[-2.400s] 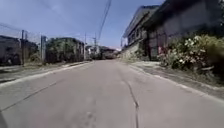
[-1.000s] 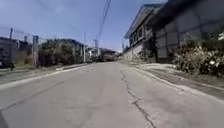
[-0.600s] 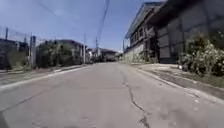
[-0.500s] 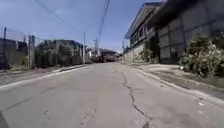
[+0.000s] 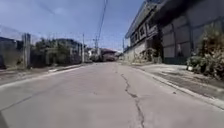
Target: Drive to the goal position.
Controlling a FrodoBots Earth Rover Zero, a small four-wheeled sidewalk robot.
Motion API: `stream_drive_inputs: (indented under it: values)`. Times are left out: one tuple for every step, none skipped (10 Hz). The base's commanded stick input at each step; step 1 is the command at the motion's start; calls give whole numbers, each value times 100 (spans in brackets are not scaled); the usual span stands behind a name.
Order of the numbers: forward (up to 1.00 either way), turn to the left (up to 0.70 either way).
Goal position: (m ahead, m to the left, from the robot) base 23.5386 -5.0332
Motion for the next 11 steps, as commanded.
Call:
stream_drive_inputs:
  values:
    - [100, 6]
    - [100, 4]
    - [100, 3]
    - [100, 3]
    - [100, 5]
    - [100, 8]
    - [100, 7]
    - [100, 5]
    - [100, 3]
    - [100, 3]
    - [100, 4]
